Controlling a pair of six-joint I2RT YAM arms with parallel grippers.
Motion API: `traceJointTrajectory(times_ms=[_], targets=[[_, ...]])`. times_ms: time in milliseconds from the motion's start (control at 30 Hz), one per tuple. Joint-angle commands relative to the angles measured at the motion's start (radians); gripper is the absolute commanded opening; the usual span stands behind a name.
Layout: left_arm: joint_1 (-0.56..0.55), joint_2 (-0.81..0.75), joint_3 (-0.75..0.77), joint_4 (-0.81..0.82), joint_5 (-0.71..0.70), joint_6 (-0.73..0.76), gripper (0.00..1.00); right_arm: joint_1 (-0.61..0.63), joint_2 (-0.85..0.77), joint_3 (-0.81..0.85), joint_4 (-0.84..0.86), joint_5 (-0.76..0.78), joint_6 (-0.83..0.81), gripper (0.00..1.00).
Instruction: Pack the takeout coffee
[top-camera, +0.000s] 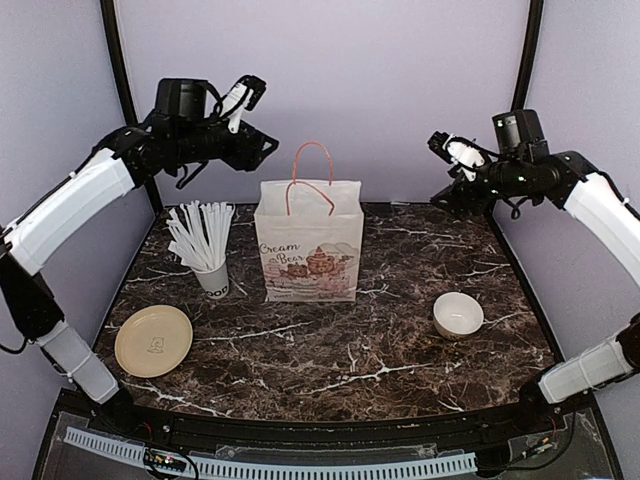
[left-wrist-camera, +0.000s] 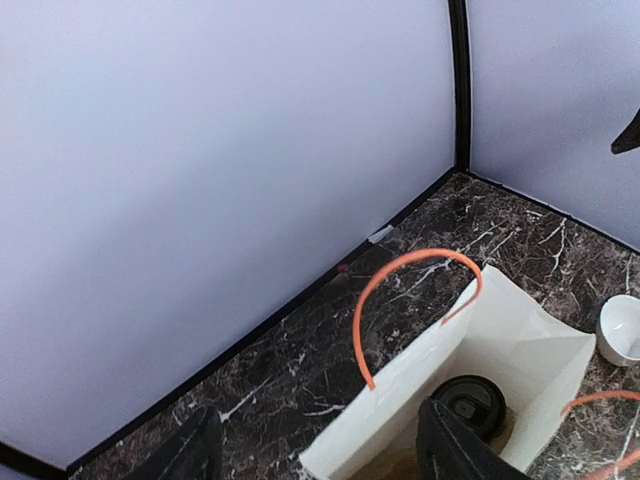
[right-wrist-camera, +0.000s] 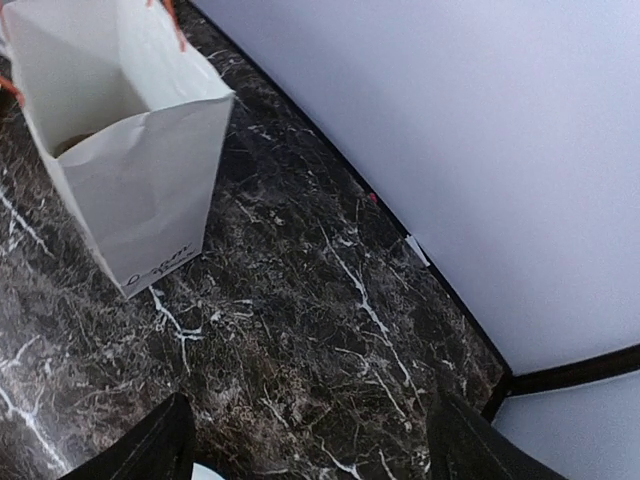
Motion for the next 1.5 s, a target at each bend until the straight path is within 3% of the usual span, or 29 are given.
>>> traceJointTrajectory(times_ms=[0, 100, 267, 500, 733, 900, 1367, 1467], targets=[[0.002, -0.258, -0.189, -0.084, -0.137, -0.146, 0.63, -0.138, -0.066, -0.196, 0.227, -0.209, 0.184, 0.77], [0.002, -0.371, -0.336, -0.146, -0.240, -0.260, 0.53, -0.187, -0.090, -0.285, 0.291, -0.271, 0.213, 0.76], [0.002, -0.516, -0.447, -0.357, -0.281, -0.481, 0.39, -0.202, -0.091, -0.320, 0.321, -0.310, 0.224, 0.75], [0.002, -0.525, -0.488, -0.586, -0.232, -0.631, 0.40, -0.204, -0.081, -0.298, 0.309, -0.340, 0.222, 0.75], [0.002, -0.419, -0.512, -0.657, -0.300, -0.648, 0.37, -0.204, -0.094, -0.307, 0.313, -0.343, 0.225, 0.75], [0.011, -0.374, -0.520, -0.596, -0.310, -0.621, 0.33, -0.204, -0.104, -0.314, 0.313, -0.340, 0.222, 0.75], [0.013, -0.322, -0.480, -0.631, -0.404, -0.617, 0.44, -0.204, -0.068, -0.298, 0.311, -0.358, 0.221, 0.75], [0.019, -0.300, -0.486, -0.634, -0.415, -0.609, 0.43, -0.204, -0.058, -0.288, 0.306, -0.358, 0.221, 0.75]])
